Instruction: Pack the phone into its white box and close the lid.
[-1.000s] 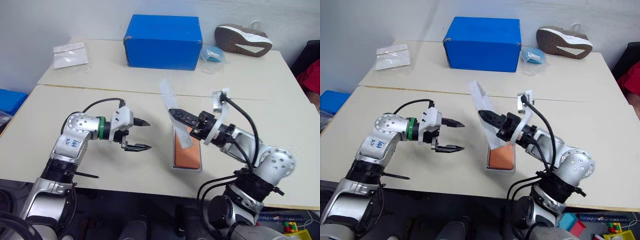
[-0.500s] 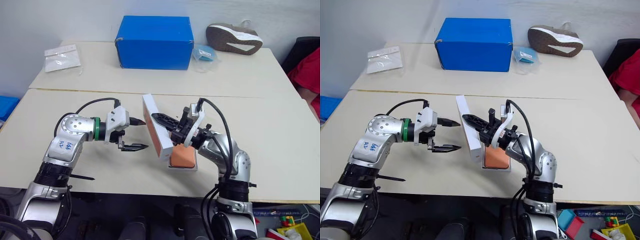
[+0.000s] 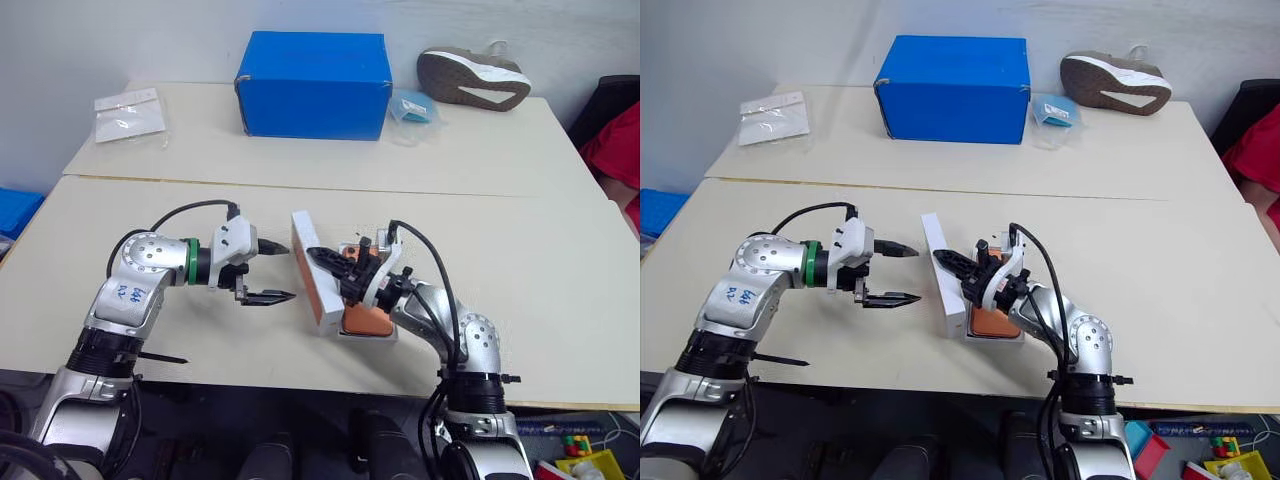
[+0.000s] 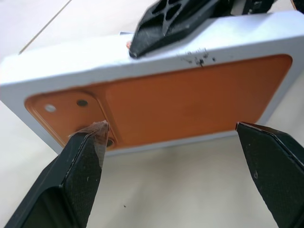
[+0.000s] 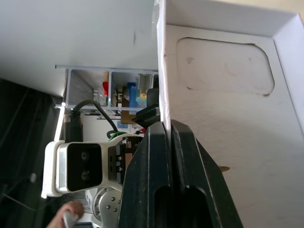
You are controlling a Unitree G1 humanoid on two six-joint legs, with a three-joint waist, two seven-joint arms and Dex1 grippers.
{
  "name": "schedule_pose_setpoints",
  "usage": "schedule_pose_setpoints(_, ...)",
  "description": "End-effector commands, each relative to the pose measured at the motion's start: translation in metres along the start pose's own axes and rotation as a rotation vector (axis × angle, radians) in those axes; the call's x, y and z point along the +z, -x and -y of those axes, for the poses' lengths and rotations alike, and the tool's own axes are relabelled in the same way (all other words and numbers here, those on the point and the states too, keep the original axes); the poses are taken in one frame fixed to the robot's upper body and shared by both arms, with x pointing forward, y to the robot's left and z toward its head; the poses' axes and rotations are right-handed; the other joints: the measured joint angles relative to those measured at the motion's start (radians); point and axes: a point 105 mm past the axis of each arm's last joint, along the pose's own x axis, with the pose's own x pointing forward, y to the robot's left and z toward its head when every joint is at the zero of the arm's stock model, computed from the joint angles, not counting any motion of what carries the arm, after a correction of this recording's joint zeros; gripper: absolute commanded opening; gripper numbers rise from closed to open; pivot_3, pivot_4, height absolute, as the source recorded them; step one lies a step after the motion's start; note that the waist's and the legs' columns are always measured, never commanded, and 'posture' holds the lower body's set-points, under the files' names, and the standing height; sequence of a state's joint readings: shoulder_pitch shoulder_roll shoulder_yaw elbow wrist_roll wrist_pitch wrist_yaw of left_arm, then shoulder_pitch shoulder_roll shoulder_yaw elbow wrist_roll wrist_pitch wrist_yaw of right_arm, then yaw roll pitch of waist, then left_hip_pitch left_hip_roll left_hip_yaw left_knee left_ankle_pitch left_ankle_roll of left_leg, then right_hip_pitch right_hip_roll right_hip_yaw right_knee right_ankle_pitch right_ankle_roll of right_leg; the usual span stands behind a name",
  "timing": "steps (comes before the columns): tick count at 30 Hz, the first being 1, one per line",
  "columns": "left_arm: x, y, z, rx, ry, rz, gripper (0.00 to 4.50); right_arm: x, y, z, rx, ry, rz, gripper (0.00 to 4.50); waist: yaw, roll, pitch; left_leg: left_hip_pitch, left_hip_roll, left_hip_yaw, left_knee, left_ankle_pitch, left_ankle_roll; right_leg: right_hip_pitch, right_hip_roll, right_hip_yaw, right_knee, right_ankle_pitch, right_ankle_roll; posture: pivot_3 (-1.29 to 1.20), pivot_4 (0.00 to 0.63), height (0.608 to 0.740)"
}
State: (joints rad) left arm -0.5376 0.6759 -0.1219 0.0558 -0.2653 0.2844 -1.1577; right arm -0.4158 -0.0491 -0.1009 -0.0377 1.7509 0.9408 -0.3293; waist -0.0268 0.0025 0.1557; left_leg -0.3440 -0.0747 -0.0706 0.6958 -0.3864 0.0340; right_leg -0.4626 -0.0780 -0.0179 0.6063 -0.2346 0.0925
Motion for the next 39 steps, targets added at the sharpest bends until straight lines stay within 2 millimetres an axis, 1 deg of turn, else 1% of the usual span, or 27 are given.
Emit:
schedule_pose_setpoints(1, 0.001, -0.003, 0.002, -0.012, -0.027, -0.005, 4.50, -0.003, 0.004, 0.001, 0.007, 0.043, -0.005, 0.42, 0.002, 0.000, 0.000, 0.000, 0.000, 0.000, 0.000, 0.000, 0.000, 0.000, 0.000, 0.000, 0.000, 0.000, 0.000, 0.00, 0.150, 0.740)
schedule_pose_setpoints(2, -0.001, -0.007, 0.003, -0.016, -0.031, -0.009, 4.50, -0.003, 0.005, -0.001, 0.018, 0.043, -0.002, 0.63, 0.004, 0.000, 0.000, 0.000, 0.000, 0.000, 0.000, 0.000, 0.000, 0.000, 0.000, 0.000, 0.000, 0.000, 0.000, 0.00, 0.150, 0.740)
schedule_pose_setpoints(7, -0.007, -0.026, -0.005, 0.006, -0.021, -0.018, 4.50, -0.005, 0.009, -0.001, 0.024, 0.070, -0.007, 2.29, 0.008, 0.000, 0.000, -0.001, 0.000, 0.000, 0.000, 0.000, 0.000, 0.000, 0.000, 0.000, -0.002, 0.000, 0.000, 0.00, 0.150, 0.740)
schedule_pose_setpoints(10, -0.003, -0.031, -0.005, -0.010, -0.014, 0.018, 3.84, -0.008, 0.015, -0.002, 0.024, 0.115, -0.030, 3.40, 0.006, 0.000, 0.000, -0.002, 0.000, 0.000, 0.001, 0.000, 0.000, 0.000, 0.000, 0.000, -0.002, 0.000, 0.000, 0.00, 0.150, 0.740)
schedule_pose_setpoints(12, 0.000, -0.032, -0.005, -0.022, -0.008, 0.042, 3.25, -0.010, 0.022, -0.007, 0.033, 0.167, -0.055, 4.09, 0.006, 0.000, 0.000, -0.002, 0.000, 0.000, 0.001, 0.000, 0.000, -0.001, 0.000, 0.000, -0.002, 0.000, 0.000, 0.00, 0.150, 0.740)
schedule_pose_setpoints(16, 0.002, -0.033, -0.004, -0.039, -0.013, 0.059, 1.84, -0.010, 0.032, -0.013, 0.044, 0.220, -0.067, 4.13, 0.007, 0.000, 0.000, -0.003, 0.000, 0.000, 0.001, 0.000, 0.000, 0.000, 0.000, 0.000, -0.003, 0.000, 0.000, 0.00, 0.150, 0.740)
schedule_pose_setpoints(20, 0.005, -0.034, -0.004, -0.056, -0.026, 0.069, 0.59, -0.009, 0.041, -0.019, 0.043, 0.284, -0.082, 4.13, 0.008, 0.000, 0.000, -0.003, 0.000, 0.000, 0.001, 0.000, 0.000, 0.000, 0.000, 0.000, -0.005, 0.000, 0.000, 0.00, 0.150, 0.740)
schedule_pose_setpoints(22, 0.008, -0.037, -0.004, -0.064, -0.034, 0.080, 0.03, -0.008, 0.057, -0.027, 0.039, 0.377, -0.106, 4.13, 0.018, 0.000, 0.000, -0.004, 0.000, 0.000, 0.002, 0.000, 0.000, -0.001, 0.000, -0.001, -0.005, 0.000, 0.000, 0.00, 0.150, 0.740)
schedule_pose_setpoints(25, 0.011, -0.041, -0.004, -0.073, -0.040, 0.089, 0.03, -0.008, 0.073, -0.034, 0.035, 0.458, -0.134, 4.13, 0.032, 0.000, 0.000, -0.008, 0.000, -0.001, 0.003, 0.000, 0.001, -0.001, -0.001, -0.002, -0.010, 0.001, 0.001, 0.00, 0.150, 0.740)
schedule_pose_setpoints(27, 0.014, -0.048, -0.003, -0.090, -0.051, 0.098, 0.03, -0.011, 0.099, -0.038, -0.004, 0.632, -0.200, 4.13, 0.047, 0.001, 0.000, -0.008, 0.000, -0.001, 0.004, 0.000, 0.001, 0.000, -0.001, -0.002, -0.012, 0.001, 0.002, 0.00, 0.150, 0.740)
schedule_pose_setpoints(29, 0.017, -0.054, -0.002, -0.109, -0.063, 0.104, 0.03, -0.012, 0.118, -0.040, -0.058, 0.807, -0.257, 4.13, 0.056, 0.000, 0.000, -0.009, 0.000, -0.001, 0.004, 0.000, 0.003, 0.000, -0.001, -0.002, -0.014, 0.002, 0.003, 0.00, 0.150, 0.740)
schedule_pose_setpoints(33, 0.019, -0.064, 0.000, -0.142, -0.087, 0.111, 0.03, 0.001, 0.136, -0.047, -0.117, 1.075, -0.245, 4.13, 0.056, -0.001, -0.001, -0.009, 0.000, 0.001, 0.004, -0.001, 0.005, 0.002, -0.001, -0.001, -0.016, 0.003, 0.005, 0.00, 0.150, 0.740)
schedule_pose_setpoints(36, 0.024, -0.073, 0.001, -0.170, -0.096, 0.128, 0.03, 0.007, 0.146, -0.048, -0.145, 1.209, -0.258, 4.13, 0.055, -0.001, -0.001, -0.009, 0.000, 0.002, 0.005, -0.001, 0.005, 0.002, -0.001, 0.000, -0.016, 0.004, 0.006, 0.00, 0.150, 0.740)
schedule_pose_setpoints(39, 0.030, -0.084, 0.004, -0.198, -0.113, 0.148, 0.03, 0.007, 0.153, -0.043, -0.173, 1.311, -0.304, 4.13, 0.056, -0.002, -0.001, -0.009, 0.000, 0.002, 0.005, -0.001, 0.005, 0.002, -0.001, 0.000, -0.016, 0.004, 0.006, 0.00, 0.150, 0.740)
